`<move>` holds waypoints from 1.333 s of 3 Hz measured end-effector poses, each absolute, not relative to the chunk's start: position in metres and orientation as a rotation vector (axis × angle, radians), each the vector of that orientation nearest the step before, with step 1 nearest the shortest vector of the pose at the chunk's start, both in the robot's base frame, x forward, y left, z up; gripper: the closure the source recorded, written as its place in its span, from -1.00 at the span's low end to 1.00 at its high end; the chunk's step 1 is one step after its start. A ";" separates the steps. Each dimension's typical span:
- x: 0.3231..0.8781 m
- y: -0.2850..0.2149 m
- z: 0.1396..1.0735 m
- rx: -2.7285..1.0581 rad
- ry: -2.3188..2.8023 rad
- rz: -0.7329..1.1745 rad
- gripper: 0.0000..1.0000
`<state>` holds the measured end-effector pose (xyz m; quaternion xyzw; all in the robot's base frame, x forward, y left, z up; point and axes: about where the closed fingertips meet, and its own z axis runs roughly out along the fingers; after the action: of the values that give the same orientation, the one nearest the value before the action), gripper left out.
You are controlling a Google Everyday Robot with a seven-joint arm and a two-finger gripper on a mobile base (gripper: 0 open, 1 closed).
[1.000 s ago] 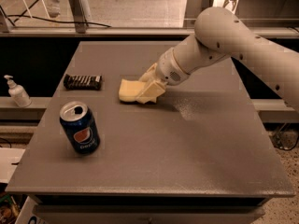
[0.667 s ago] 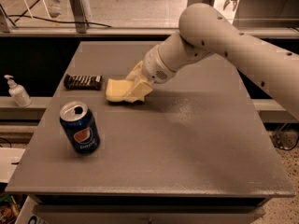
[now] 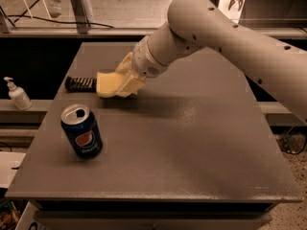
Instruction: Move sponge near rxbar chocolate
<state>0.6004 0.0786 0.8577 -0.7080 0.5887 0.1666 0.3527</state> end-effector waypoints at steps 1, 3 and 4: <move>0.612 0.075 0.853 -1.844 1.525 0.374 1.00; 0.629 0.058 0.833 -1.848 1.579 0.327 1.00; 0.627 0.059 0.824 -1.858 1.599 0.342 1.00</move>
Offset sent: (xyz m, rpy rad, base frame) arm 0.0406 -0.0352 -0.0207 -0.0916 -0.0525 -0.0750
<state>0.6268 0.0594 0.8243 -0.7093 0.6105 0.1307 0.3273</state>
